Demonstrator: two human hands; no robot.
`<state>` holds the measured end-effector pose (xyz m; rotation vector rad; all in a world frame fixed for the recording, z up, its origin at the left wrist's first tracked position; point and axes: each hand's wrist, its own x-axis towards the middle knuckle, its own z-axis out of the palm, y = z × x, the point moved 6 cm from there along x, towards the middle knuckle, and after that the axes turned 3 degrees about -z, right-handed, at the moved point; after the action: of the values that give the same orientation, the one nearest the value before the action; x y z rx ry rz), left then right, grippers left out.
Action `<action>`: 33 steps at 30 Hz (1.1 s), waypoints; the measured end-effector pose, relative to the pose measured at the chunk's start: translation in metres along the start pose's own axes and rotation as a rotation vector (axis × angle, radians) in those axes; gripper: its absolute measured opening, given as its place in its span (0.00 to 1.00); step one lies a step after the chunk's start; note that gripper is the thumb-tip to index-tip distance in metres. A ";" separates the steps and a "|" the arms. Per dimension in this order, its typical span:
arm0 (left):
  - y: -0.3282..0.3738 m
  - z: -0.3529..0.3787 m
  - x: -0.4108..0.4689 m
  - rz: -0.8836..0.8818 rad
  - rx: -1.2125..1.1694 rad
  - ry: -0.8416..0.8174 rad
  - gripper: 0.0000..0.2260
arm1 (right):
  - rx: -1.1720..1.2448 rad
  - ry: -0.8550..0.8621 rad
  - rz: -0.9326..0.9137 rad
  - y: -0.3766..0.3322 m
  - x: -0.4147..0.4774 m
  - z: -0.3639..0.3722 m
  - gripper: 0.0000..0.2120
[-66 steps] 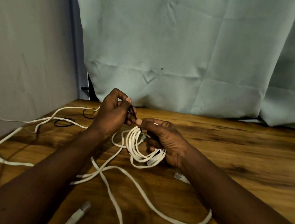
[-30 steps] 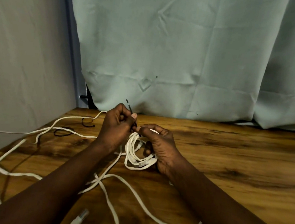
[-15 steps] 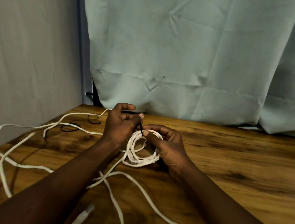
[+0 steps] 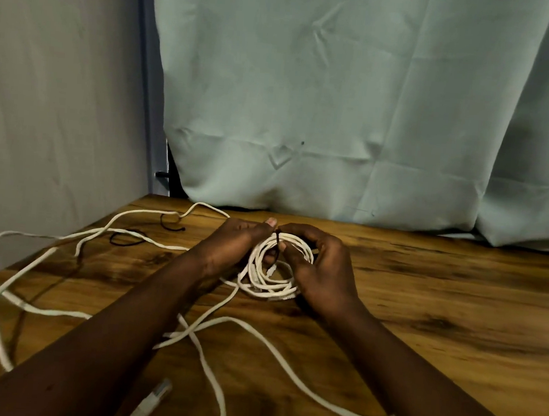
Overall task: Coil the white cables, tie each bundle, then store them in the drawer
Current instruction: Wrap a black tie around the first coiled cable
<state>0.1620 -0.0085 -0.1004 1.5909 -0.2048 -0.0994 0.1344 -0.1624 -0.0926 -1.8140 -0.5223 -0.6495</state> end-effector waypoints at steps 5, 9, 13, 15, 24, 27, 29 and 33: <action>0.003 0.001 -0.004 0.002 0.045 -0.122 0.07 | 0.101 0.053 0.103 0.015 0.003 -0.001 0.09; 0.006 0.001 -0.005 0.070 0.053 -0.093 0.16 | 0.205 0.026 0.142 0.022 0.005 0.003 0.09; 0.009 0.003 -0.002 0.194 0.096 -0.049 0.23 | 0.341 0.034 0.195 0.029 0.006 0.005 0.09; 0.012 0.004 -0.002 0.263 0.170 -0.038 0.22 | 0.383 0.026 0.216 0.030 0.006 0.006 0.08; 0.024 0.000 -0.005 0.445 0.268 0.074 0.10 | 0.537 0.034 0.324 0.025 0.004 0.004 0.08; 0.029 -0.007 -0.006 0.525 0.396 0.235 0.06 | 0.548 0.030 0.328 0.023 0.004 0.004 0.07; 0.033 -0.008 -0.009 0.568 0.442 0.312 0.07 | 0.551 0.035 0.318 0.021 0.003 0.004 0.07; 0.036 -0.002 -0.010 0.560 0.385 0.292 0.11 | 0.533 0.103 0.258 0.019 0.003 -0.002 0.10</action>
<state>0.1506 -0.0052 -0.0652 1.8468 -0.4513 0.6356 0.1480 -0.1697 -0.1035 -1.3076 -0.3419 -0.3765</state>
